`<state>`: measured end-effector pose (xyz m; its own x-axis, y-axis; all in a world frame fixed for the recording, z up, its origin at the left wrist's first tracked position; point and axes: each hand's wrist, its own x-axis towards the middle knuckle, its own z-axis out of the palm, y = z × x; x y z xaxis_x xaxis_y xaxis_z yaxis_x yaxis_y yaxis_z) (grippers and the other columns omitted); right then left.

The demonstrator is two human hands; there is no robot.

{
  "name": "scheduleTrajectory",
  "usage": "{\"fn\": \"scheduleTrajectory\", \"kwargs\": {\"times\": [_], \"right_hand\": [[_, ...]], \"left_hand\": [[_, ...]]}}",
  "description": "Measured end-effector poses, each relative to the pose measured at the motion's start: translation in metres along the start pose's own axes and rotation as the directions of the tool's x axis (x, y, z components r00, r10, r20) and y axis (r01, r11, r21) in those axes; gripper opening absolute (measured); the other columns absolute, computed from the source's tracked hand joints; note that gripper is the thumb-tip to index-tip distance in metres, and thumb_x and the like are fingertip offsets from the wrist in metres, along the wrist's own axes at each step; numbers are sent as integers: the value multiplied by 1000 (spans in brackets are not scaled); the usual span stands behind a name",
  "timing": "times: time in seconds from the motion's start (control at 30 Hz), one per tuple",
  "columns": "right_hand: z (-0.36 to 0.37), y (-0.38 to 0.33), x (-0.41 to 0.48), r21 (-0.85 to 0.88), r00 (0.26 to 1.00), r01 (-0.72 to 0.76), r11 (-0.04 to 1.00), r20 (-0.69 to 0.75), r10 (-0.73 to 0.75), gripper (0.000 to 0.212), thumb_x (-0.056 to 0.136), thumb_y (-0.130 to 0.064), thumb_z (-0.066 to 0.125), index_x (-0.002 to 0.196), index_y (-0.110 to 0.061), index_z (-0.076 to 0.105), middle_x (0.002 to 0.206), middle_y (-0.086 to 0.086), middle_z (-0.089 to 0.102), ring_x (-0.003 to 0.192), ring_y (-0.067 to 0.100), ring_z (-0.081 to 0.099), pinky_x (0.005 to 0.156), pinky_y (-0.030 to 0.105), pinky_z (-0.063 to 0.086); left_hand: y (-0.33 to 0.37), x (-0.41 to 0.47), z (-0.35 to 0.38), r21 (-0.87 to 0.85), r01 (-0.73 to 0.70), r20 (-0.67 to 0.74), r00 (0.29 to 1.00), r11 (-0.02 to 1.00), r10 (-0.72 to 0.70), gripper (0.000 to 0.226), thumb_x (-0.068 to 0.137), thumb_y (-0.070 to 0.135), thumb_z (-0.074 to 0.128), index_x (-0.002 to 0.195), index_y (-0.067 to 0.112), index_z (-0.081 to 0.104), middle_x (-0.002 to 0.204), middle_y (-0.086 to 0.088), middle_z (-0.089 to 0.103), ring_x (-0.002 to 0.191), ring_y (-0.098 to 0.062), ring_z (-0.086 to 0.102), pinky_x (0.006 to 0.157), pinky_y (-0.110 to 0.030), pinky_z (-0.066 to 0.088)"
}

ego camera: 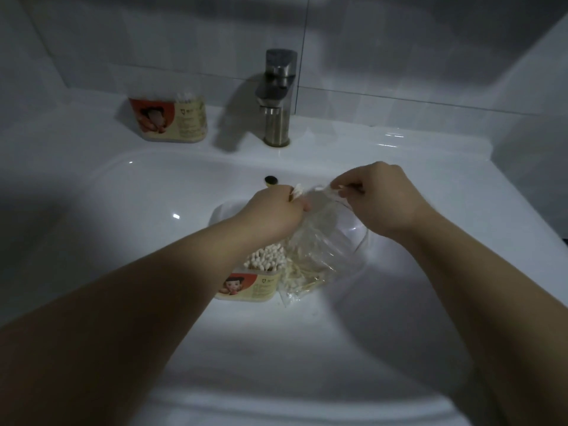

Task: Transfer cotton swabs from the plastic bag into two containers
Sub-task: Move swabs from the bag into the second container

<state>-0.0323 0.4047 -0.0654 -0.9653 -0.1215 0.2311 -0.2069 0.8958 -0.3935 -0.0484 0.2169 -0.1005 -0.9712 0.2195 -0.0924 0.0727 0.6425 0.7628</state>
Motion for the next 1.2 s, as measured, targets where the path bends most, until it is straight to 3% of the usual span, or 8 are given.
{"fn": "scheduleTrajectory", "kwargs": {"times": [0.17,0.3,0.43,0.57,0.7,0.9,1.0,1.2], "right_hand": [[9,0,4,505,970,-116,855,-128,207,28,94,-1,60,106,-18,79,81,-10,74,61,1,66,63,14,52],[17,-3,7,712,952,-134,689,-101,290,24,91,2,63,104,-11,79,70,-6,73,61,8,65,64,23,56],[22,-6,6,780,968,-127,612,-36,246,21,90,2,66,103,-7,79,76,8,73,65,14,64,70,32,57],[23,-12,2,796,989,-113,595,30,148,12,89,-12,73,95,-16,83,85,20,75,69,19,68,79,41,62],[24,-16,1,814,988,-112,570,29,153,20,91,-2,68,95,-16,82,84,15,77,69,20,71,80,39,63],[22,-13,4,866,951,-111,487,-50,306,17,91,3,66,103,-4,76,77,14,75,70,22,72,80,36,62],[19,-10,6,907,933,-90,412,-67,353,19,91,6,64,108,5,73,78,16,73,71,24,69,81,37,62],[23,-22,-2,896,990,-65,438,1,144,20,94,6,61,108,3,75,83,16,75,77,21,70,86,35,60]], "left_hand": [[9,-2,3,-246,61,36,998,967,-54,31,98,50,53,90,26,71,74,0,56,46,-9,50,48,-23,38],[11,-5,6,-318,18,2,1000,948,-19,33,95,54,61,91,24,74,64,4,54,36,-3,44,42,-19,36],[13,-4,6,-498,-34,-143,989,866,-43,27,97,37,67,73,24,67,43,18,53,34,2,45,42,-18,34],[14,-3,3,-631,-25,-188,975,775,-122,25,97,37,68,81,17,72,49,17,57,34,-1,41,40,-18,31],[16,-1,4,-733,21,-128,977,680,-168,25,100,38,63,89,17,71,71,8,61,41,-7,38,43,-22,31],[17,-3,10,-726,86,-19,989,682,-145,33,101,45,60,80,20,58,58,6,30,42,-9,27,46,-25,23],[16,-3,8,-710,114,-6,986,695,-167,39,99,52,60,104,14,68,59,6,29,45,-11,25,49,-27,20],[18,-3,10,-764,102,34,992,637,-118,34,104,45,53,88,15,57,62,2,34,42,-8,25,48,-27,19]]}}
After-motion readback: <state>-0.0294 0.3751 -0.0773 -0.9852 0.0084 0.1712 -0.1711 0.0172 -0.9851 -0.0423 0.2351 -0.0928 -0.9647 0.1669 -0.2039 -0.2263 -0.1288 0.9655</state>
